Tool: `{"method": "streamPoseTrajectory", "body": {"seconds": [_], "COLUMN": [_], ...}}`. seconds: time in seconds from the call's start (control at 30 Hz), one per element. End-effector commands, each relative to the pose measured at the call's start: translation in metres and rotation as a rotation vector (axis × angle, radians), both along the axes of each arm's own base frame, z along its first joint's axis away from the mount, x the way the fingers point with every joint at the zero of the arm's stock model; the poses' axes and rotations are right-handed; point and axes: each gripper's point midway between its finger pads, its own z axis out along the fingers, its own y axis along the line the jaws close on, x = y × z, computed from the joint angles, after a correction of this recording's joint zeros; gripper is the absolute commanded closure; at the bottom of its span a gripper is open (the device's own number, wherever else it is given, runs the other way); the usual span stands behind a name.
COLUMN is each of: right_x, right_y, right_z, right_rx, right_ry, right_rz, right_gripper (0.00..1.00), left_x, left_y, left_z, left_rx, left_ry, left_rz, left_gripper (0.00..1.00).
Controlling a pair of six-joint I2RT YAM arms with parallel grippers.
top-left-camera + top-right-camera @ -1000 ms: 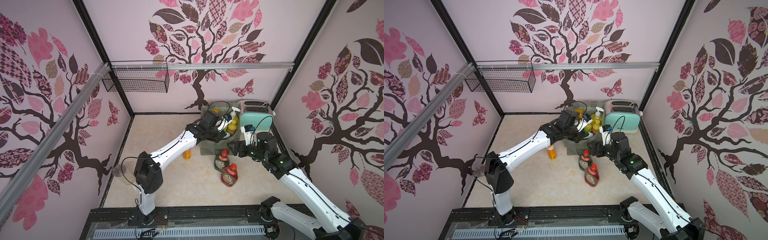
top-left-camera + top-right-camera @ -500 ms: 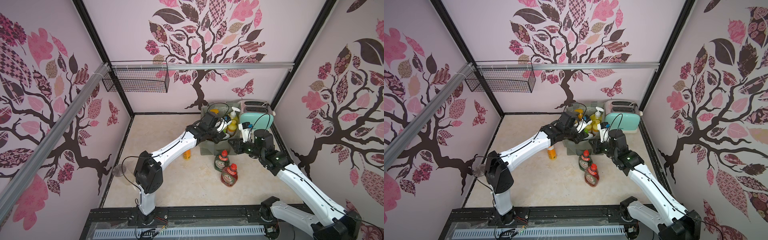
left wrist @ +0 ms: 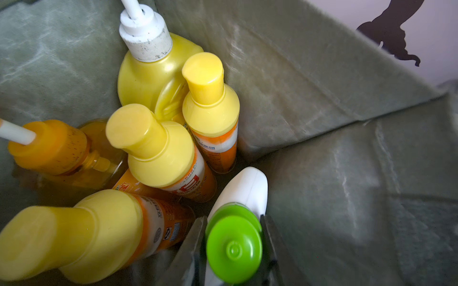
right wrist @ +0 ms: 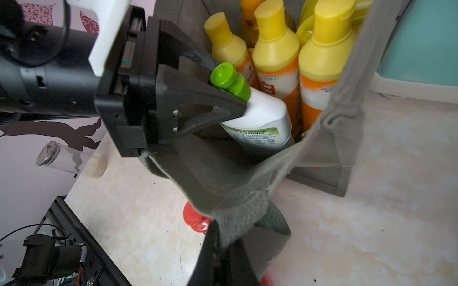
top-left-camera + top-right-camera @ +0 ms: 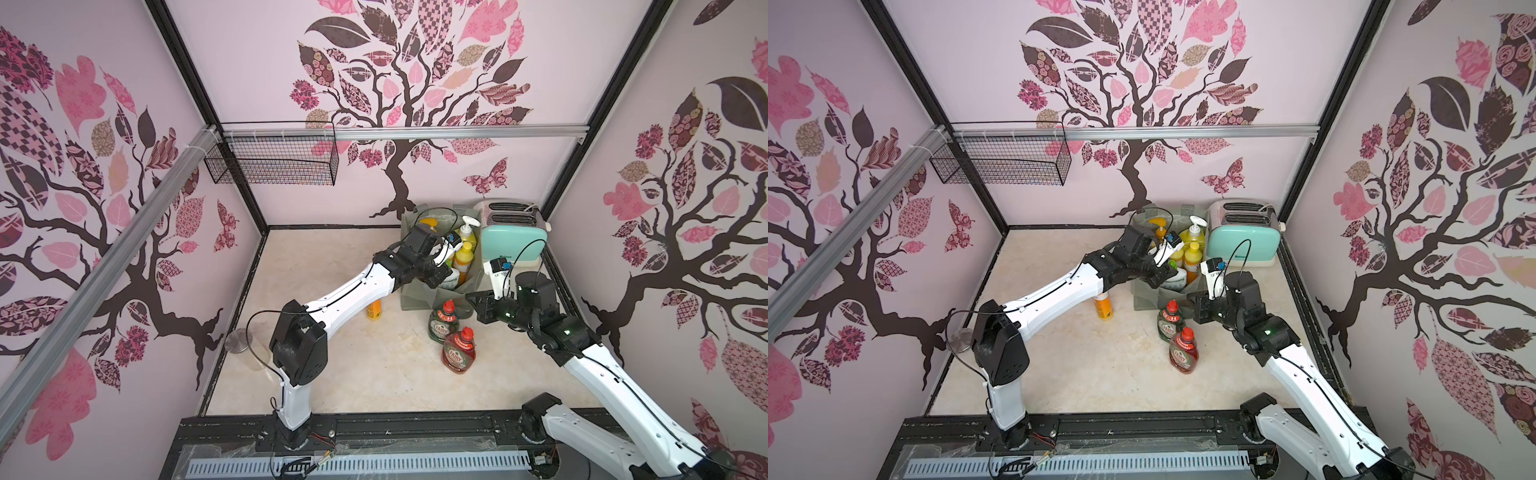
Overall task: Pack dish soap into the shopping bag
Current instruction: Place the bottle of dish soap in the shopping bag.
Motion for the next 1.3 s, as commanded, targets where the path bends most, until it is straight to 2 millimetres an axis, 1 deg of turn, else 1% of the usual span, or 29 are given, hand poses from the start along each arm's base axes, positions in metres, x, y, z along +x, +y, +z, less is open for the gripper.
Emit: {"method": "streamPoseTrajectory", "body": {"seconds": [0.0, 0.07, 0.27, 0.37, 0.67, 0.8, 0.87, 0.93, 0.97, 1.03, 1.13, 1.2, 1.27], "right_x": [-0.007, -0.007, -0.006, -0.005, -0.004, -0.003, -0.003, -0.003, -0.003, -0.003, -0.003, -0.002, -0.002], "right_y": [0.000, 0.002, 0.006, 0.007, 0.008, 0.007, 0.007, 0.006, 0.006, 0.006, 0.005, 0.005, 0.005], "right_z": [-0.001, 0.005, 0.030, 0.037, 0.041, 0.041, 0.040, 0.040, 0.039, 0.039, 0.039, 0.039, 0.038], "right_rx": [-0.008, 0.002, 0.037, 0.042, 0.044, 0.037, 0.032, 0.029, 0.029, 0.028, 0.026, 0.024, 0.022], "right_ry": [0.015, 0.008, -0.035, -0.049, -0.057, -0.061, -0.061, -0.061, -0.060, -0.059, -0.063, -0.064, -0.063], "right_rz": [0.021, 0.029, 0.043, 0.047, 0.050, 0.048, 0.048, 0.046, 0.045, 0.043, 0.041, 0.041, 0.040], "right_gripper": [1.00, 1.00, 1.00, 1.00, 1.00, 1.00, 1.00, 1.00, 1.00, 0.99, 0.96, 0.94, 0.91], "left_x": [0.005, 0.006, 0.013, 0.017, 0.027, 0.027, 0.026, 0.024, 0.022, 0.019, 0.014, 0.010, 0.006], "left_y": [-0.013, -0.014, -0.015, -0.015, -0.011, -0.010, -0.008, -0.005, -0.004, -0.001, 0.004, 0.007, 0.010], "left_z": [0.010, 0.004, -0.014, -0.024, -0.057, -0.061, -0.057, -0.050, -0.044, -0.034, -0.014, 0.004, 0.021], "left_rx": [-0.068, -0.058, -0.029, -0.025, 0.013, 0.017, 0.015, 0.008, 0.001, -0.009, -0.032, -0.061, -0.087], "left_ry": [-0.006, 0.000, 0.021, 0.034, 0.074, 0.077, 0.074, 0.067, 0.062, 0.049, 0.033, 0.024, 0.017], "left_rz": [-0.023, -0.025, -0.018, -0.012, 0.010, 0.015, 0.019, 0.020, 0.019, 0.020, 0.028, 0.031, 0.038], "left_gripper": [1.00, 1.00, 1.00, 1.00, 1.00, 0.99, 0.99, 0.93, 0.87, 0.81, 0.68, 0.57, 0.47]}}
